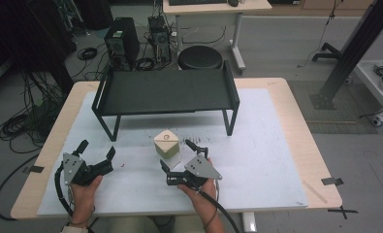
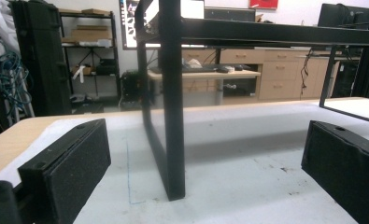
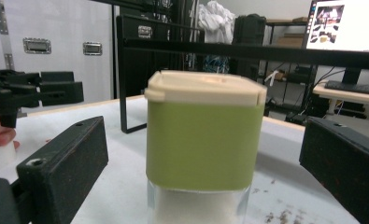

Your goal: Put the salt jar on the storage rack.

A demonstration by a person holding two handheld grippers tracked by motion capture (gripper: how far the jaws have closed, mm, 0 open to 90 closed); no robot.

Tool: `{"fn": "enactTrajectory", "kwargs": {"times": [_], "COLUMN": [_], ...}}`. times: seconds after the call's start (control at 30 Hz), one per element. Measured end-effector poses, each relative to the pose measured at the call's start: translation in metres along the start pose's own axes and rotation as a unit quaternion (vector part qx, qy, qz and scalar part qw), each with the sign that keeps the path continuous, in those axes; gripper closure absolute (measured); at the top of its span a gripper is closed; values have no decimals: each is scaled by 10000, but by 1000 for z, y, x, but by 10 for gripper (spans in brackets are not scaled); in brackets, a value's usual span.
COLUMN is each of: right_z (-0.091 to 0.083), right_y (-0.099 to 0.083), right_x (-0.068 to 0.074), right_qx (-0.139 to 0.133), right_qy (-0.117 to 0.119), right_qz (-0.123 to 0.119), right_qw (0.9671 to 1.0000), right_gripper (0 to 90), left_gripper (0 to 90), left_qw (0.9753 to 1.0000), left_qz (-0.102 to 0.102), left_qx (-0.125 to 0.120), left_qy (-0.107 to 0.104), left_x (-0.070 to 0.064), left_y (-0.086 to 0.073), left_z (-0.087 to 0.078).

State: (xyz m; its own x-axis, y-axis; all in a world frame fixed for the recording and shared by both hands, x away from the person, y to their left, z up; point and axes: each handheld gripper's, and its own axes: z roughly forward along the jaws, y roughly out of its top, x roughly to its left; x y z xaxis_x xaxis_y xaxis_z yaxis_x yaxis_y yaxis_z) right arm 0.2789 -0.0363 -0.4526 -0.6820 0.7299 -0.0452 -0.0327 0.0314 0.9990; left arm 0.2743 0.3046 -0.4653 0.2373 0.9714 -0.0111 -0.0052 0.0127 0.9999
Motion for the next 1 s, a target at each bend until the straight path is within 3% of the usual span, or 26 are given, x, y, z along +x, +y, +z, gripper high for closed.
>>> {"fn": "enactTrajectory", "kwargs": {"times": [1.0], "right_z": [38], "right_y": [-25], "right_x": [-6], "right_qx": [170], "right_qy": [166], "right_qz": [146], "right_qw": [9996], "right_gripper": [12], "left_gripper": [16], "left_qw": [10000], "left_qz": [-1], "left_qx": [1], "left_qy": [-6], "left_x": [0], "left_y": [0], "left_z": [0]}}
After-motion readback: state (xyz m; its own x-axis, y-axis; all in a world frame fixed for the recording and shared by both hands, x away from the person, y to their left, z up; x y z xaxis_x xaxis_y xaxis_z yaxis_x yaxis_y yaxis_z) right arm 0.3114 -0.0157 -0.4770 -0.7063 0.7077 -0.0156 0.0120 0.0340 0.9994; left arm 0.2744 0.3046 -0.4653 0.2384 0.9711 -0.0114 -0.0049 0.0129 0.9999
